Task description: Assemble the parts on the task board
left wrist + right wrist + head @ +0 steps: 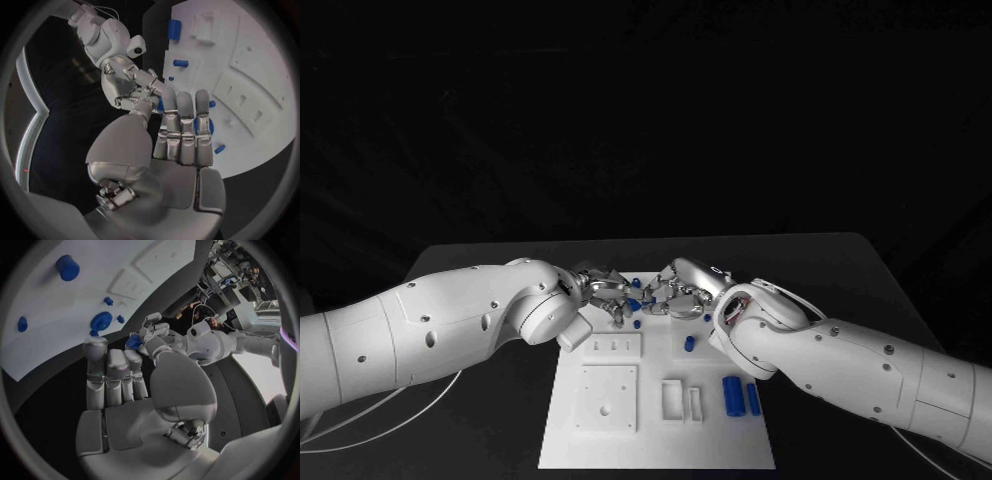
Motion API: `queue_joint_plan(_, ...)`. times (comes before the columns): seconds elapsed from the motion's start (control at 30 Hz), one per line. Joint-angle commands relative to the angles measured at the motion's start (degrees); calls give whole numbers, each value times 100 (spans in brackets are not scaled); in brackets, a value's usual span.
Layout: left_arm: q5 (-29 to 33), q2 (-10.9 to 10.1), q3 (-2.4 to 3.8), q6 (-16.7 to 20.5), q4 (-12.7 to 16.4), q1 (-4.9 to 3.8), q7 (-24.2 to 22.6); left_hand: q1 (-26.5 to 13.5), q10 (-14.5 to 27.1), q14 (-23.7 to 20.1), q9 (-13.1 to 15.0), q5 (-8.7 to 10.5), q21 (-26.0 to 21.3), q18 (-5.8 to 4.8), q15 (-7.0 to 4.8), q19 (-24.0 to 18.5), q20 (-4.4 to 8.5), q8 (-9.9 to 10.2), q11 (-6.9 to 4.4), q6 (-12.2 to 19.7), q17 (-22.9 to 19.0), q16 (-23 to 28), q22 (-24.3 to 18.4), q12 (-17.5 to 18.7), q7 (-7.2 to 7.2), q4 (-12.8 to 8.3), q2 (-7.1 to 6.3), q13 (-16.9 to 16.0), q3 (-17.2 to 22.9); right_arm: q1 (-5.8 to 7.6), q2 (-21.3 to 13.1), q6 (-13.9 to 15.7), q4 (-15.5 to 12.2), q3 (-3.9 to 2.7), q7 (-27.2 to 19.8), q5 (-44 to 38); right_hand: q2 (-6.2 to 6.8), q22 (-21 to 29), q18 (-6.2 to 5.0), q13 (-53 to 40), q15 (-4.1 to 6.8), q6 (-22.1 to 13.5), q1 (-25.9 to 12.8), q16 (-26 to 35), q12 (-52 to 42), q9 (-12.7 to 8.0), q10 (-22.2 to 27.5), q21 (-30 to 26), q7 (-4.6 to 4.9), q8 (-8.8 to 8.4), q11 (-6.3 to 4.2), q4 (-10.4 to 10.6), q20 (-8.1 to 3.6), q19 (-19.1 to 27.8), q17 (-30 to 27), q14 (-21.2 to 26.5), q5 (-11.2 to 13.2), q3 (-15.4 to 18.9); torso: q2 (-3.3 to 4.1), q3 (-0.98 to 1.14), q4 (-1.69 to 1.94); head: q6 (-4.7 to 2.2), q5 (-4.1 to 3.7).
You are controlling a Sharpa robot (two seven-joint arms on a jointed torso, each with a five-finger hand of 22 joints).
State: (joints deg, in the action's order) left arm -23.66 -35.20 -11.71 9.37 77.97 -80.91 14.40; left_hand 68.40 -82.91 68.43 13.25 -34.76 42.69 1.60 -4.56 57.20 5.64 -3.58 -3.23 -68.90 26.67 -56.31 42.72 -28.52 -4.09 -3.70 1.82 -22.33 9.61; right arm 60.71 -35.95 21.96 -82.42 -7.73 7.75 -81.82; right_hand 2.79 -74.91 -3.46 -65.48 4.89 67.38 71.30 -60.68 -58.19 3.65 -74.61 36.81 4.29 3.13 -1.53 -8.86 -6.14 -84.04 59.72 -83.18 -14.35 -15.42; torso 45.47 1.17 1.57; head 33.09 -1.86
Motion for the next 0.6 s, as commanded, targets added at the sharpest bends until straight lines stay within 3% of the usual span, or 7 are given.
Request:
queue_joint_plan(0.03,0,1,8,75,-9,-8,-106,52,31,16,4783,9,17,-94,-44,-3,35,-29,-103,-666,20,-35,22,-46,597,-48,-101,-16,13,-25,-23,-90,-3,8,-96,71,5,-434,-16,8,24,-65,5,40,34,8,34,-44,-2,42,11,40,-25,-202,-9,-1,20,21,2,2,1,16,6)
queue_joint_plan(0.6,13,-8,-1,162,-67,8,-104,95,8,20,4687,-30,25,-77,-44,-25,31,-25,-105,-703,70,-29,164,-2,595,-83,-81,-36,57,-73,-139,57,-89,8,-297,260,21,-424,-49,78,1,-248,31,98,81,5,69,-146,48,43,37,147,3,-216,-50,1,-108,263,-3,-1,-2,41,20)
